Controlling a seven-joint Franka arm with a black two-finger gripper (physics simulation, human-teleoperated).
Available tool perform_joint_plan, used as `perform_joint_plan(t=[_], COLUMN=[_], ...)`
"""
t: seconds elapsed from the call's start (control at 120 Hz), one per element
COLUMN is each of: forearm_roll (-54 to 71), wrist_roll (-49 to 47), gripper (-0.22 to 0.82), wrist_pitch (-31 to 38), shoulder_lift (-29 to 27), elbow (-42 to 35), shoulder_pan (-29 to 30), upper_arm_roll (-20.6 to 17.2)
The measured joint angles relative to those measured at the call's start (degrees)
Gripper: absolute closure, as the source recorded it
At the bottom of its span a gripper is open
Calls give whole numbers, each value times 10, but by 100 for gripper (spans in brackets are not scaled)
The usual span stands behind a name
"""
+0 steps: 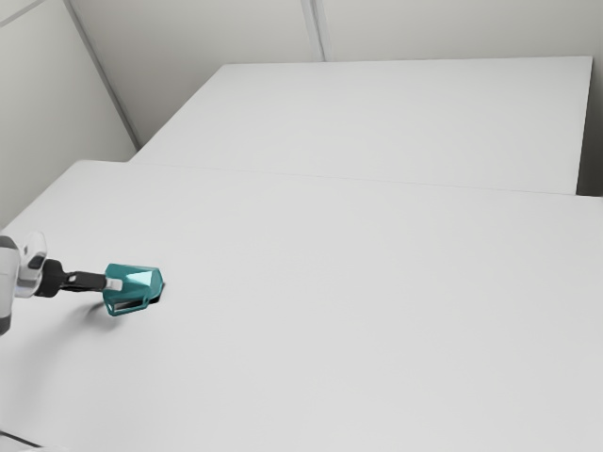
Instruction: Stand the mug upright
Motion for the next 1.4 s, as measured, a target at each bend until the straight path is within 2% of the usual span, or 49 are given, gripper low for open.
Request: perform_joint_plan(t=[0.425, 1.05, 1.275, 1.4], forearm_roll=[-25, -33, -31, -29], wrist_roll=[66, 104, 102, 98], gripper=[19, 51, 70, 73], wrist_pitch=[0, 3, 7, 9], shoulder_lift=[4, -23, -25, -27], elbow=[-1, 19, 27, 33], shoulder_pan=[0, 2, -4, -1], upper_arm_roll=[-21, -52, -62, -65])
